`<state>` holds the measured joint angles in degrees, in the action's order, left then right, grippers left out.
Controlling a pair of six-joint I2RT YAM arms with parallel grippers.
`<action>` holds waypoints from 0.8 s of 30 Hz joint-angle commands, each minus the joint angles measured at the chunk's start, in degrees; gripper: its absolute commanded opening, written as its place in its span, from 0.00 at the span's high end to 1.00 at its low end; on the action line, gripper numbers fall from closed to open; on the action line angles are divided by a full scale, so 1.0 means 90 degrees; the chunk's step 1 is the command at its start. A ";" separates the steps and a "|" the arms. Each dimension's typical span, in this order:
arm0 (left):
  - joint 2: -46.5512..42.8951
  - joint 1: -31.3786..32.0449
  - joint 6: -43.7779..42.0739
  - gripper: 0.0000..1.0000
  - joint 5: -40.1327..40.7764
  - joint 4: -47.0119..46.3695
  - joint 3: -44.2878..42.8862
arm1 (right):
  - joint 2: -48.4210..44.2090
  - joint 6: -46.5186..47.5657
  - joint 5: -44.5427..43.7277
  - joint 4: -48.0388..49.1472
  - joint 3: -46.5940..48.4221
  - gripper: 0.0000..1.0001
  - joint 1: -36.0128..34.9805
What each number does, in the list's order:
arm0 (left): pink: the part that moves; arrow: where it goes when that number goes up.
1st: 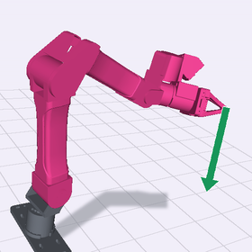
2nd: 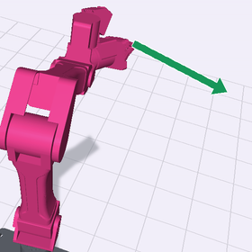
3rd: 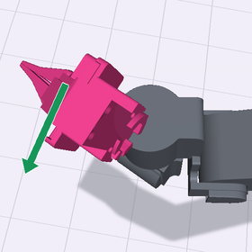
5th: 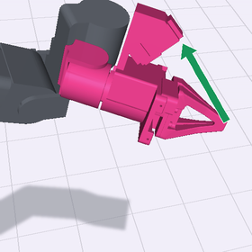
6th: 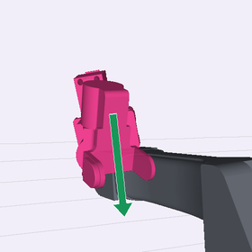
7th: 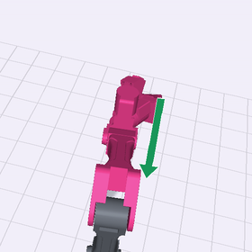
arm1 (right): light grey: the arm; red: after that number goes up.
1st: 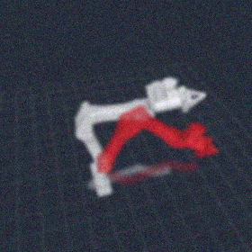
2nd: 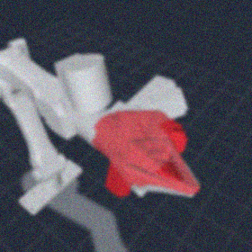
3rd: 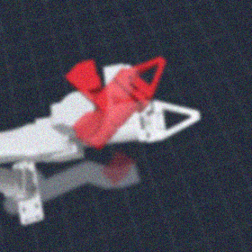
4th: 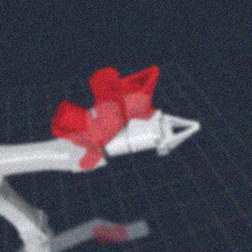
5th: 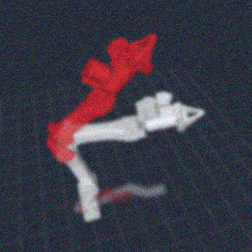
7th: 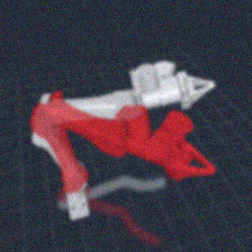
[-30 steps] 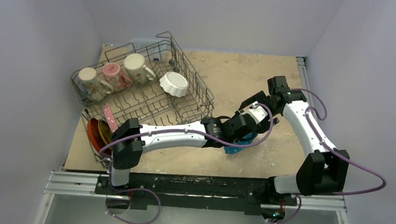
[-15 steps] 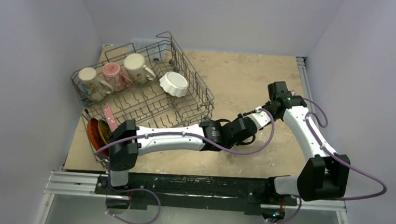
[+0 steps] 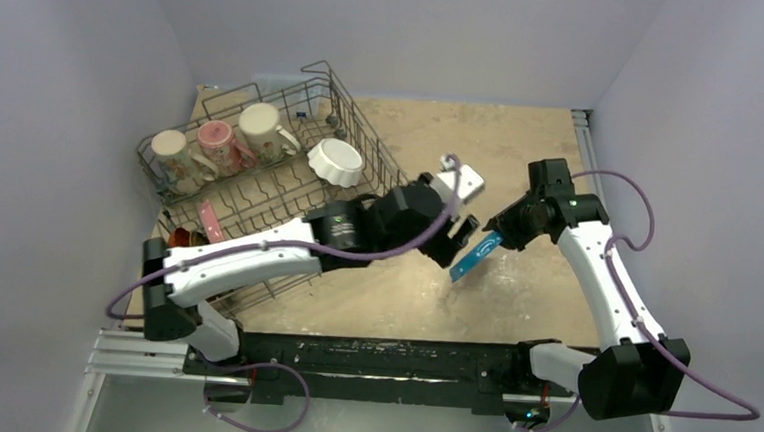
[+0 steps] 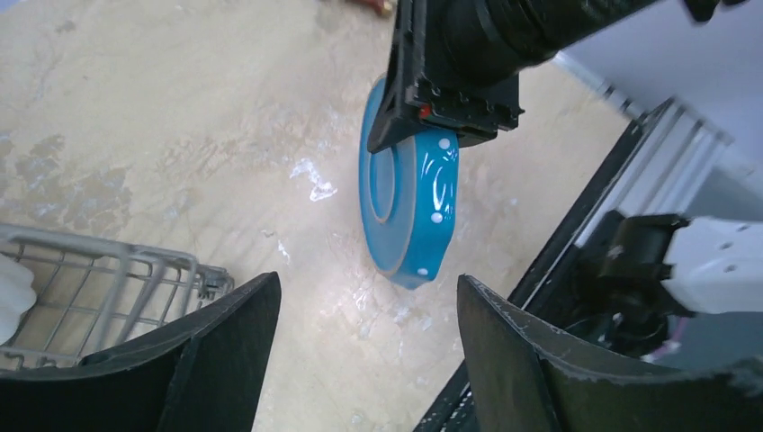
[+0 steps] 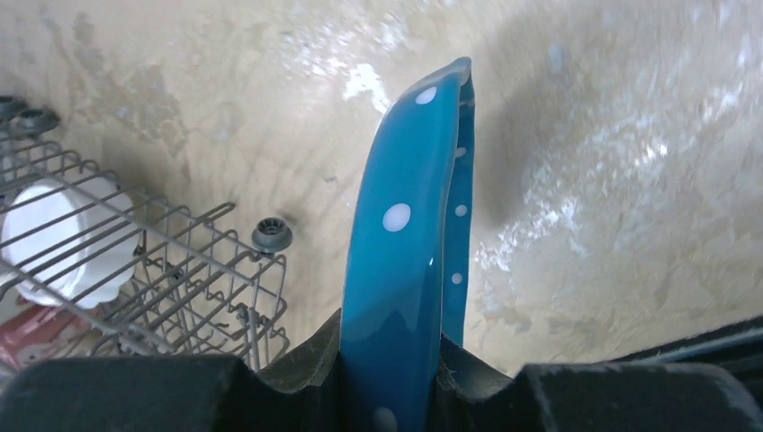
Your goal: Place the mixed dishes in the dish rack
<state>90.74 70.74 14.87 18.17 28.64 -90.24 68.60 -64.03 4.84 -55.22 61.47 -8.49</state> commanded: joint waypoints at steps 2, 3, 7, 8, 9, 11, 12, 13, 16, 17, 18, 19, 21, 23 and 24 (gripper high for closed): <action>-0.1421 -0.0789 0.1258 0.28 -0.0732 0.0831 -0.0168 | -0.0274 0.1890 -0.0139 0.1072 0.1475 1.00 0.0019; -0.1685 -0.0967 0.1399 0.28 -0.0751 0.0935 -0.0101 | -0.0303 0.2213 -0.0067 0.1303 0.1627 1.00 0.0020; -0.2738 -0.1580 0.1384 0.24 -0.0654 0.1189 0.0151 | -0.0338 0.3323 0.0479 0.2309 0.2149 1.00 0.0011; -0.2948 -0.1670 0.1196 0.23 -0.0636 0.1243 0.0141 | -0.0294 0.3603 0.0594 0.2441 0.2335 1.00 0.0007; -0.3149 -0.1731 0.1006 0.22 -0.0524 0.1359 0.0089 | -0.0273 0.3685 0.0756 0.2610 0.2468 1.00 0.0013; -0.3438 -0.1791 0.0631 0.20 -0.0135 0.1697 -0.0128 | -0.0233 0.3679 0.0925 0.2936 0.2717 1.00 0.0011; -0.3561 -0.1808 0.0431 0.20 0.0079 0.1872 -0.0274 | -0.0188 0.3598 0.1037 0.3138 0.2851 1.00 0.0013; -0.3650 -0.1813 0.0259 0.19 0.0319 0.2051 -0.0441 | -0.0124 0.3517 0.1326 0.3362 0.2999 1.00 0.0010; -0.3837 -0.1825 -0.0212 0.18 0.0977 0.2475 -0.0958 | 0.0160 0.2928 0.2321 0.4359 0.3522 1.00 -0.0014; -0.3885 -0.1820 -0.0346 0.18 0.1193 0.2588 -0.1177 | 0.0299 0.2658 0.2606 0.4714 0.3718 1.00 -0.0088; -0.3938 -0.1822 -0.0470 0.17 0.1471 0.2633 -0.1314 | 0.0488 0.2427 0.2828 0.4984 0.3935 1.00 -0.0219; -0.3991 -0.1824 -0.0584 0.17 0.1660 0.2633 -0.1411 | 0.0701 0.2318 0.2938 0.5151 0.4247 1.00 -0.0486; -0.4096 -0.1824 -0.0764 0.16 0.2027 0.2535 -0.1534 | 0.1179 0.2406 0.2852 0.5076 0.4968 1.00 -0.1213; -0.4213 -0.1824 -0.0892 0.15 0.2274 0.2348 -0.1557 | 0.1647 0.2216 0.2859 0.5124 0.5410 1.00 -0.1977; -0.4275 -0.1820 -0.0937 0.15 0.2375 0.2257 -0.1549 | 0.1828 0.1979 0.2896 0.5327 0.5407 1.00 -0.2230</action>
<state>53.80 54.74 11.53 31.55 50.24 -102.54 81.12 -39.70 22.74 -22.72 102.15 -17.85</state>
